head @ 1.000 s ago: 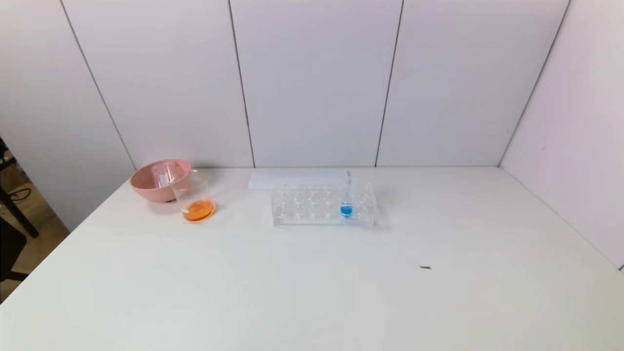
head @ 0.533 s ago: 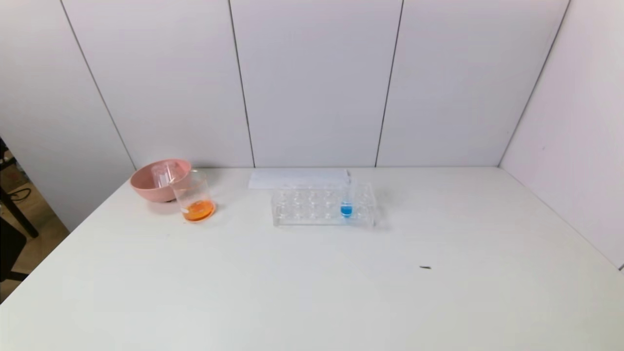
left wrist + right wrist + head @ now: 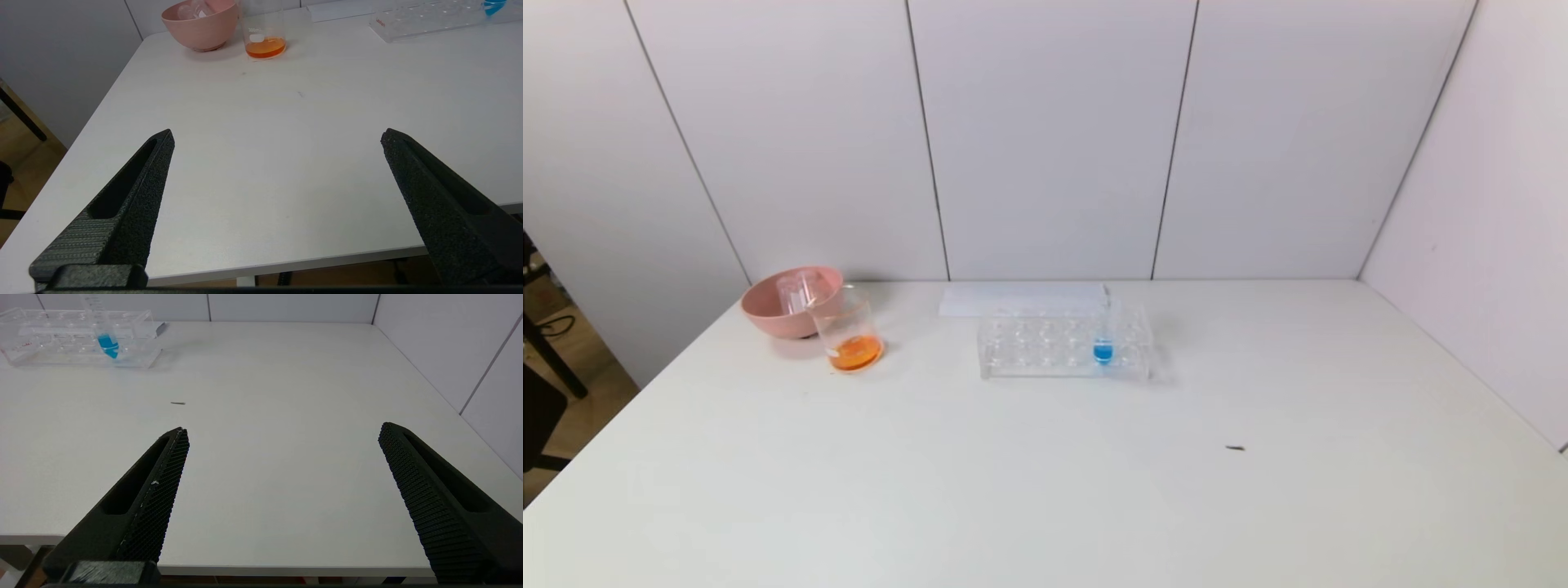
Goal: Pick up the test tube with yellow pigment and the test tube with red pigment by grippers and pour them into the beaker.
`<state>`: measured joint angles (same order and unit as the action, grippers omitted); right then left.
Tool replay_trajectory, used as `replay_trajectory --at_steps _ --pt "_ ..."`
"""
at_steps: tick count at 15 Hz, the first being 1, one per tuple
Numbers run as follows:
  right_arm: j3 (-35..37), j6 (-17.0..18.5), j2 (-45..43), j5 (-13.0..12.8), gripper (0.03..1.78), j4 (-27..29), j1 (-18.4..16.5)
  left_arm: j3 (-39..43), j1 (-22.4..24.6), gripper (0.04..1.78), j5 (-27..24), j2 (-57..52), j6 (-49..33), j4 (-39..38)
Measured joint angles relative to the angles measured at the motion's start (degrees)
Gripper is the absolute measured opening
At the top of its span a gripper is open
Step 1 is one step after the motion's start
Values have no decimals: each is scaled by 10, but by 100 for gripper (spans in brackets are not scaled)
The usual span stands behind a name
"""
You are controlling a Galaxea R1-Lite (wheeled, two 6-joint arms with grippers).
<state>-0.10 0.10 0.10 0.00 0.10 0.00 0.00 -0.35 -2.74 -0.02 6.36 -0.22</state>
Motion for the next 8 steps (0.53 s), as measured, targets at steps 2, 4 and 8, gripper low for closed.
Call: replay_trajectory --at_steps 2,4,8 --pt "0 -3 0 0 170 0 0 0 0 177 3 0 0 -1" --pt "0 -1 0 0 170 -1 0 0 0 177 1 0 0 -1" --pt "0 0 0 0 170 0 0 0 0 177 4 0 0 -1"
